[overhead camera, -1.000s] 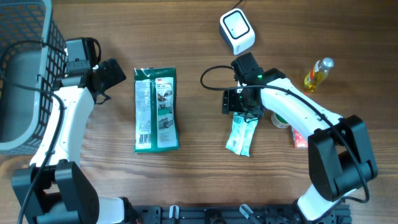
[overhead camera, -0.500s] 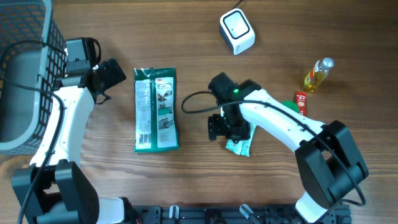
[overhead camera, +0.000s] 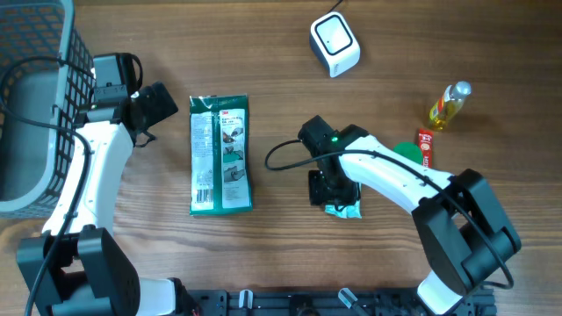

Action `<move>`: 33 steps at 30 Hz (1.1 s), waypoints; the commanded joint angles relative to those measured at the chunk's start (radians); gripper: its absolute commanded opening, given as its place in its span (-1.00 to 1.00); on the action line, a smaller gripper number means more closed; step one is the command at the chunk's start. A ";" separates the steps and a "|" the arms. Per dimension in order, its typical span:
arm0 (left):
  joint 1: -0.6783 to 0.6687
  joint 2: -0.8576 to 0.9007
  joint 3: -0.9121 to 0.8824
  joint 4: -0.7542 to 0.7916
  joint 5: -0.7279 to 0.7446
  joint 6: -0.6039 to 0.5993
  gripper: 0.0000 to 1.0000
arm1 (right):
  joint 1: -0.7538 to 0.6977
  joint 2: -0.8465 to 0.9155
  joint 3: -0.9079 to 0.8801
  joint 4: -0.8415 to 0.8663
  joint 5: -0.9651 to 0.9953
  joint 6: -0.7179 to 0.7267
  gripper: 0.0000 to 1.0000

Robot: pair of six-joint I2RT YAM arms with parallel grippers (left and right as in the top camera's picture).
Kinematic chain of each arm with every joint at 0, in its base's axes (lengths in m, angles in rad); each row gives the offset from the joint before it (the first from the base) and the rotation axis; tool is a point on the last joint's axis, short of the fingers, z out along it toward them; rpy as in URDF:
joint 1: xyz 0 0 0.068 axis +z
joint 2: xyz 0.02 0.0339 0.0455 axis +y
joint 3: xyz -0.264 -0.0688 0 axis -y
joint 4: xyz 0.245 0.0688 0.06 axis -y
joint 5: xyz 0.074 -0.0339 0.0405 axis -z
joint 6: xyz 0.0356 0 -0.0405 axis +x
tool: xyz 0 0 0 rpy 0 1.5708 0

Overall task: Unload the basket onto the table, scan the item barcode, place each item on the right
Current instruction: 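Move the right gripper left onto the glove pack's right edge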

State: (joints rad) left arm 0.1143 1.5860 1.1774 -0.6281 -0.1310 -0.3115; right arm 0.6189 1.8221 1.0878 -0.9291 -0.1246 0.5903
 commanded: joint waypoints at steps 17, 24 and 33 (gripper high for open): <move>0.005 0.003 0.007 0.004 -0.009 0.013 1.00 | -0.172 -0.015 0.113 -0.048 -0.091 -0.145 0.15; 0.005 0.003 0.007 0.004 -0.009 0.013 1.00 | -0.077 -0.019 0.104 0.145 -0.248 -0.142 0.25; 0.005 0.003 0.007 0.004 -0.009 0.013 1.00 | 0.076 -0.012 0.012 0.480 -0.236 -0.038 1.00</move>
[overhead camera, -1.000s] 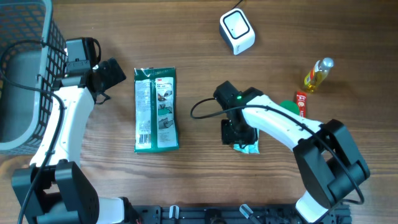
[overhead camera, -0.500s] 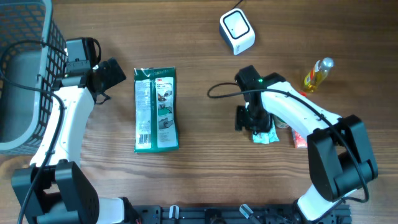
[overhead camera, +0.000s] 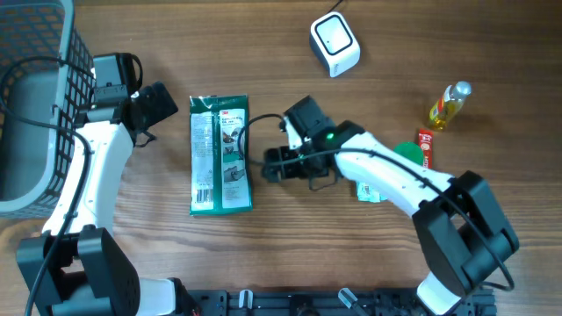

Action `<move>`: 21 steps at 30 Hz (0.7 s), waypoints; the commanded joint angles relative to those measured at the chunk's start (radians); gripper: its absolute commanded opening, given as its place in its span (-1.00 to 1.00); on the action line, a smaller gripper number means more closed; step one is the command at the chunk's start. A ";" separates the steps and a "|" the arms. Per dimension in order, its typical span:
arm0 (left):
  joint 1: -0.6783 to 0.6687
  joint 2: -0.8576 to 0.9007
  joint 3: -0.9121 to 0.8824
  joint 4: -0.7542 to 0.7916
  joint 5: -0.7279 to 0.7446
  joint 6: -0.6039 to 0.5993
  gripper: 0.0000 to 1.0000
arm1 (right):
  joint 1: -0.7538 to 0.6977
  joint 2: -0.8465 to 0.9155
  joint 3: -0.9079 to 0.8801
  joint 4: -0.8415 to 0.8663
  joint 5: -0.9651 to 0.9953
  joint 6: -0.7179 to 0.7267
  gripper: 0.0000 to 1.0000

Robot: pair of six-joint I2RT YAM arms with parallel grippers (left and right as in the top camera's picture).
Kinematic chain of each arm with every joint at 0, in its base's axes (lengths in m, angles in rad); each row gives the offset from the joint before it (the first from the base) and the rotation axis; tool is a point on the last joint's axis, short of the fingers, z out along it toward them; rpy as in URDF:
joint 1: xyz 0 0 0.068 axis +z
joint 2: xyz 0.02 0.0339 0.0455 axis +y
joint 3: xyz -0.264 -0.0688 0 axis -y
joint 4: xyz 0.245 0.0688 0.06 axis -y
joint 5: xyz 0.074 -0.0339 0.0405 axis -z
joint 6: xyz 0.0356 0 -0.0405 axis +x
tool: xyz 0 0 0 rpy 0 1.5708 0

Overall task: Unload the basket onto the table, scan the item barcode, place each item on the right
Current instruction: 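Move the right gripper left onto the glove pack's right edge, then reach the left gripper to the glove pack's left edge and grasp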

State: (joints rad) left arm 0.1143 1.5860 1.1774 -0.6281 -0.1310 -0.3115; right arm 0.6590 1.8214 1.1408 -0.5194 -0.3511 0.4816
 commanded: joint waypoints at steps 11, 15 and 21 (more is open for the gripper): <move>0.005 0.003 0.007 0.004 -0.009 0.013 1.00 | 0.113 0.017 -0.057 0.142 0.195 0.080 0.52; 0.005 0.003 0.007 0.004 -0.009 0.013 1.00 | 0.113 0.055 -0.057 0.141 0.195 0.098 0.52; 0.005 0.003 0.007 0.029 -0.008 0.013 1.00 | 0.113 0.064 -0.057 0.143 0.198 0.097 0.53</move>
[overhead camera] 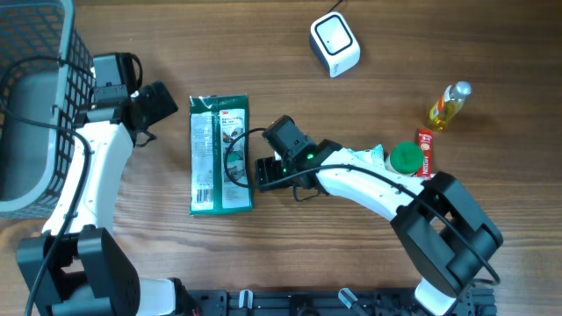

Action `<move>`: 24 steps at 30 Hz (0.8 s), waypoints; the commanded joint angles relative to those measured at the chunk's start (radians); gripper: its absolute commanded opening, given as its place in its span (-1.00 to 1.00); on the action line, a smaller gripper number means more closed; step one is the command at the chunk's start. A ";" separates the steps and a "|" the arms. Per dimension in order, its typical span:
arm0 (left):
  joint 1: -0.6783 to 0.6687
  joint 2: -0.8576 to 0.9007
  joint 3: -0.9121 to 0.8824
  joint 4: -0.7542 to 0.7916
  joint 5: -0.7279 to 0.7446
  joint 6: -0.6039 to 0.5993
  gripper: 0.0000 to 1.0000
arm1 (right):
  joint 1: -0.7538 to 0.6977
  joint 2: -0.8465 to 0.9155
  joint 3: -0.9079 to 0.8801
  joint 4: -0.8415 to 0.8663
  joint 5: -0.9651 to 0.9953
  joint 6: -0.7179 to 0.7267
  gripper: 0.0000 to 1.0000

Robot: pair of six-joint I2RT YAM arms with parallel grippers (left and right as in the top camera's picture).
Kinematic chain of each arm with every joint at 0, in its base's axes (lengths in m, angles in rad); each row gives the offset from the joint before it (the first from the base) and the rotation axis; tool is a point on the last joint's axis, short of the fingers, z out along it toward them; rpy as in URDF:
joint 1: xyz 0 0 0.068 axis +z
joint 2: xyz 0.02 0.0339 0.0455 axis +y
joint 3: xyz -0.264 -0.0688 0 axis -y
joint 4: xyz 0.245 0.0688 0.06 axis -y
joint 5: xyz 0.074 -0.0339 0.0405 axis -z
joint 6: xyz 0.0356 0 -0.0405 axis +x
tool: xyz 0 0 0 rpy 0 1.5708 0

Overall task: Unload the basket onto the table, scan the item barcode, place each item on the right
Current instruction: 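Reach the left gripper to the glove pack's left edge and grasp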

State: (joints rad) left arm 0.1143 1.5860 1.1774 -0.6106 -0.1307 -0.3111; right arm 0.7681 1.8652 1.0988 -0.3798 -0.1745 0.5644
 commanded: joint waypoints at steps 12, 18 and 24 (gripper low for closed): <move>0.005 0.008 -0.004 -0.160 0.149 0.083 -0.92 | 0.004 0.020 -0.015 -0.001 0.021 0.012 0.54; 0.000 0.014 -0.110 -0.135 0.166 0.097 -0.92 | 0.004 0.020 -0.015 -0.002 0.021 0.012 0.55; -0.041 0.015 -0.272 -0.003 0.239 0.151 -0.92 | 0.004 0.020 -0.015 -0.002 0.021 0.012 0.55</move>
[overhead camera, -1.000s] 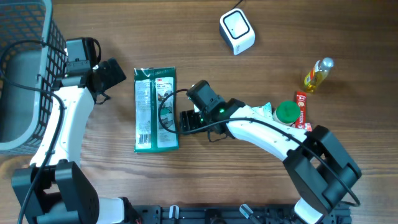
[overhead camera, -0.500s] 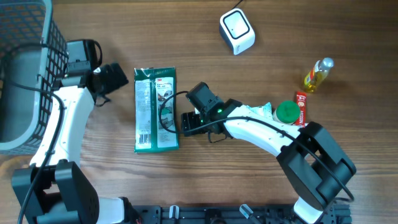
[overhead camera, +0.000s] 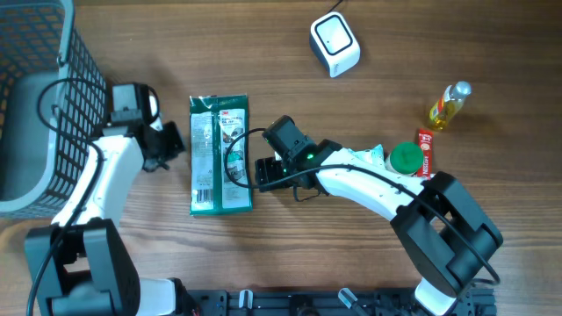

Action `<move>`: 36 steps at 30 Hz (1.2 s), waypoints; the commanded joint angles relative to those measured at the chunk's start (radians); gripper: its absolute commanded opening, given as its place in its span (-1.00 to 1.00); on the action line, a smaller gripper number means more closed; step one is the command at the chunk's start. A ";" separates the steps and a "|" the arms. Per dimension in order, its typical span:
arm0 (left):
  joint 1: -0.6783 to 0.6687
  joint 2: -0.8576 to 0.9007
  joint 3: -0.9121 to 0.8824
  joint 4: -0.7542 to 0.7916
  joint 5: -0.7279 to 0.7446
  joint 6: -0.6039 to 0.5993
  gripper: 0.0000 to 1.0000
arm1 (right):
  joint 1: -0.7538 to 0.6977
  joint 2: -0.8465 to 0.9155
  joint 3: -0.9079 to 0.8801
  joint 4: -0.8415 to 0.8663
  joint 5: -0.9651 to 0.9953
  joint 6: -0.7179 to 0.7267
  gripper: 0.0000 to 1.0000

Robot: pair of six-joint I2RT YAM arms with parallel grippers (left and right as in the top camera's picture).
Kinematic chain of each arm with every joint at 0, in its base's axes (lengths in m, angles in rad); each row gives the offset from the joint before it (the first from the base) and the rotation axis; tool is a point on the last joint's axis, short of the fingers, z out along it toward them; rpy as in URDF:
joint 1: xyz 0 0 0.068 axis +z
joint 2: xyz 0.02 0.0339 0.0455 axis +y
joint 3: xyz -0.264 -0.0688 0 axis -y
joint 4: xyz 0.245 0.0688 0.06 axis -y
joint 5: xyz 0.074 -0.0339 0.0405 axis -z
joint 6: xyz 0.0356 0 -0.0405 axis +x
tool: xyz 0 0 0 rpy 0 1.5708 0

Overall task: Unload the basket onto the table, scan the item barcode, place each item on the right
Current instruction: 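Reach the left gripper to the glove pack's left edge and grasp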

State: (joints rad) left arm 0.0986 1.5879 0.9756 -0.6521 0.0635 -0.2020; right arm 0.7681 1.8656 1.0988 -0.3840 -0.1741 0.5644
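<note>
The green 3M package (overhead camera: 219,155) lies flat and lengthwise on the wooden table, its white barcode label on the left half. The white scanner (overhead camera: 335,44) stands at the far middle of the table. My right gripper (overhead camera: 258,172) is at the package's right edge, low on the table, and its fingers look spread. My left gripper (overhead camera: 173,146) is just off the package's left edge and also looks open. Neither gripper holds anything that I can see.
A dark wire basket (overhead camera: 44,105) fills the far left. At the right are a yellow oil bottle (overhead camera: 446,105), a red tube (overhead camera: 425,149) and a green-capped item (overhead camera: 402,158). The right arm's cable loops over the package's right side.
My left gripper has come down and to the right from beside the basket to the package's left edge. The right gripper and the package are where they were.
My right gripper was first over a small white and green packet at the middle right. Then it stood left of that packet, which lay free, and then reached the 3M package's right edge. The left arm stayed by the basket until now.
</note>
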 commanded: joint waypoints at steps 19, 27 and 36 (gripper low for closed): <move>-0.143 0.013 -0.155 0.161 0.127 0.042 -0.92 | 0.004 0.020 -0.015 -0.002 0.021 0.012 0.55; -0.140 0.013 -0.066 0.135 -0.043 0.042 -0.92 | 0.004 0.020 -0.015 -0.004 0.021 0.012 0.54; -0.143 0.031 -0.077 0.114 -0.143 0.042 -0.92 | 0.004 0.020 -0.015 0.000 0.021 0.013 0.54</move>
State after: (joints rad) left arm -0.0395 1.5917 0.8951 -0.5446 -0.0441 -0.1761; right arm 0.7681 1.8656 1.0988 -0.3870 -0.1741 0.5644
